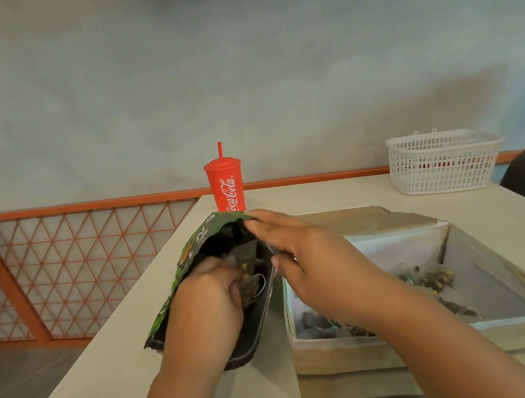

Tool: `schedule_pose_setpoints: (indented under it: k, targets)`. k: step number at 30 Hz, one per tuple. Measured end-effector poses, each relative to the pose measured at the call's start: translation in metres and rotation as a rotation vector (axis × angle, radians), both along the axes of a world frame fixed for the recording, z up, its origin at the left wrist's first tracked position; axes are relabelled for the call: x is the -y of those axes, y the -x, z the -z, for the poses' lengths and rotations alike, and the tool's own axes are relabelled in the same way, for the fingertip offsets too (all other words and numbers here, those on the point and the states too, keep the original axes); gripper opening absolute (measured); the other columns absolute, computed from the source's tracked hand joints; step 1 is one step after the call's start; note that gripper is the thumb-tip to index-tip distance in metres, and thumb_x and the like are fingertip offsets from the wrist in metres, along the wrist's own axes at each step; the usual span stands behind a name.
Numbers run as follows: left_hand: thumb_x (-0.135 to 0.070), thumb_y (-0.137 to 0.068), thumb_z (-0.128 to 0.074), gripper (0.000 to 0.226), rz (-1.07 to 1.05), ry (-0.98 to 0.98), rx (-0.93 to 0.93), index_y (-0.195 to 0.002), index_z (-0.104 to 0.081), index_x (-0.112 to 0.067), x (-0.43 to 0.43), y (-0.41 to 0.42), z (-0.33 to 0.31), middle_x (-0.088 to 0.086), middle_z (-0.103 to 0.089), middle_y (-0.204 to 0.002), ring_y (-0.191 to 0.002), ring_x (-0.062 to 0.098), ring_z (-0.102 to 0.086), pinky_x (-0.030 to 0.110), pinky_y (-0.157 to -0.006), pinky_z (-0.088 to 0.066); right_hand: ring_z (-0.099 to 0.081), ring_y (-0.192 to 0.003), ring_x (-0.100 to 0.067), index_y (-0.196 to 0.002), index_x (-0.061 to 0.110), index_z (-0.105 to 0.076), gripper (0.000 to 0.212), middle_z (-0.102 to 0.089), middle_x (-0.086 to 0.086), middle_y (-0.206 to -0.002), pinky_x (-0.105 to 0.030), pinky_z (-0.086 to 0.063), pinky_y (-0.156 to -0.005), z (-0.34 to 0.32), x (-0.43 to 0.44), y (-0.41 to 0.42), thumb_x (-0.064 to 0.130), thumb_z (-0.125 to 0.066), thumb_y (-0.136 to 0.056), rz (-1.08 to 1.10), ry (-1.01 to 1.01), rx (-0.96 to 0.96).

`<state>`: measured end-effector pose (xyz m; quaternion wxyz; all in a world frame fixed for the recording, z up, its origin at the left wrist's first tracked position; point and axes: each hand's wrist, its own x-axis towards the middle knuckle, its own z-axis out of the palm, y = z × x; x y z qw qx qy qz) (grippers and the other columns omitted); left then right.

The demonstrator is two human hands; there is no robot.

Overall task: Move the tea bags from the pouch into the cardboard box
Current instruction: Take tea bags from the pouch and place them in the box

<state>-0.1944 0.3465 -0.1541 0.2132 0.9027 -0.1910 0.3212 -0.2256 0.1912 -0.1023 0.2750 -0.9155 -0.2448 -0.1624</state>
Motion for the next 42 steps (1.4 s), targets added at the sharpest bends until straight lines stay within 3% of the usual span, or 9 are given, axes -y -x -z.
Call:
schedule_pose_setpoints:
  k: [7, 11, 18, 21, 24, 27, 31, 38, 42]
  targets:
    - [-0.012, -0.073, -0.06, 0.018, 0.206, 0.189, 0.114, -0.083, -0.075, -0.012, 0.004, 0.022, -0.014, -0.005, -0.068, -0.084, -0.074, 0.005, -0.063, 0.008, -0.069, -0.048, -0.021, -0.138, -0.001, -0.143, 0.023, -0.032, 0.053, -0.025, 0.015, -0.151, 0.005, -0.006, -0.097, 0.003, 0.007, -0.005, 0.004, -0.042, -0.095, 0.024, -0.061, -0.016]
    - [-0.025, -0.072, -0.053, 0.02, 0.403, 0.427, 0.085, -0.078, -0.072, -0.027, 0.0, 0.031, -0.022, -0.016, -0.065, -0.08, -0.078, 0.002, -0.062, 0.007, -0.066, -0.049, -0.021, -0.137, 0.0, -0.143, 0.023, -0.032, 0.054, -0.025, 0.015, -0.151, 0.011, -0.002, -0.09, 0.009, 0.01, -0.011, 0.002, -0.043, -0.094, 0.036, -0.095, -0.034]
    - [-0.029, -0.061, -0.059, 0.019, 0.519, 0.8, -0.022, -0.067, -0.072, -0.042, -0.005, 0.033, -0.027, -0.019, -0.067, -0.072, -0.071, 0.0, -0.063, 0.008, -0.061, -0.048, -0.033, -0.134, -0.007, -0.134, 0.021, -0.049, 0.051, -0.038, 0.012, -0.146, -0.025, -0.028, -0.112, 0.02, 0.007, -0.02, 0.0, -0.048, -0.088, -0.046, -0.054, -0.16]
    - [-0.03, -0.06, -0.061, 0.018, 0.51, 0.83, -0.033, -0.066, -0.071, -0.043, -0.003, 0.032, -0.025, -0.019, -0.068, -0.072, -0.072, -0.001, -0.063, 0.008, -0.064, -0.048, -0.046, -0.121, -0.01, -0.12, 0.02, -0.062, 0.046, -0.053, 0.009, -0.132, -0.015, -0.038, -0.091, 0.014, 0.01, -0.014, -0.004, -0.045, -0.085, -0.034, -0.091, -0.269]
    - [-0.032, -0.06, -0.061, 0.017, 0.497, 0.829, -0.048, -0.068, -0.072, -0.042, -0.001, 0.031, -0.024, -0.016, -0.068, -0.075, -0.075, 0.0, -0.063, 0.008, -0.066, -0.048, -0.057, -0.104, -0.018, -0.1, 0.028, -0.062, 0.042, -0.06, 0.005, -0.111, -0.022, -0.047, -0.074, -0.001, 0.012, -0.005, -0.005, -0.043, -0.083, -0.085, -0.385, -0.369]
    - [-0.037, -0.059, -0.061, 0.016, 0.474, 0.843, -0.073, -0.069, -0.072, -0.043, 0.003, 0.032, -0.023, -0.015, -0.069, -0.078, -0.077, 0.0, -0.064, 0.008, -0.065, -0.05, -0.059, -0.097, -0.013, -0.117, 0.043, -0.047, 0.055, -0.052, 0.008, -0.115, -0.026, -0.054, -0.071, -0.013, 0.015, 0.004, 0.002, -0.052, -0.081, -0.242, -0.637, -0.544]
    - [-0.036, -0.06, -0.061, 0.018, 0.5, 0.808, -0.082, -0.071, -0.072, -0.044, 0.007, 0.034, -0.023, -0.019, -0.069, -0.077, -0.079, 0.0, -0.064, 0.006, -0.066, -0.048, -0.061, -0.09, -0.012, -0.13, 0.048, -0.038, 0.071, -0.047, 0.008, -0.123, -0.027, -0.056, -0.073, -0.015, 0.013, 0.011, 0.005, -0.065, -0.08, -0.319, -0.511, -0.527]
    - [-0.037, -0.062, -0.06, 0.018, 0.496, 0.793, -0.083, -0.073, -0.072, -0.044, 0.008, 0.033, -0.021, -0.018, -0.069, -0.078, -0.079, 0.002, -0.064, 0.008, -0.066, -0.049, -0.059, -0.074, -0.004, -0.106, 0.035, -0.056, 0.047, -0.056, 0.009, -0.101, -0.027, -0.056, -0.071, -0.009, 0.007, 0.008, -0.004, -0.063, -0.08, -0.268, -0.502, -0.443]
    - [-0.035, -0.064, -0.061, 0.017, 0.512, 0.78, -0.074, -0.074, -0.072, -0.042, 0.008, 0.032, -0.02, -0.018, -0.069, -0.08, -0.08, 0.002, -0.064, 0.009, -0.067, -0.049, -0.058, -0.062, 0.006, -0.1, 0.027, -0.061, 0.039, -0.059, 0.009, -0.088, -0.017, -0.051, -0.061, -0.011, 0.007, 0.009, -0.006, -0.063, -0.079, -0.235, -0.519, -0.436]
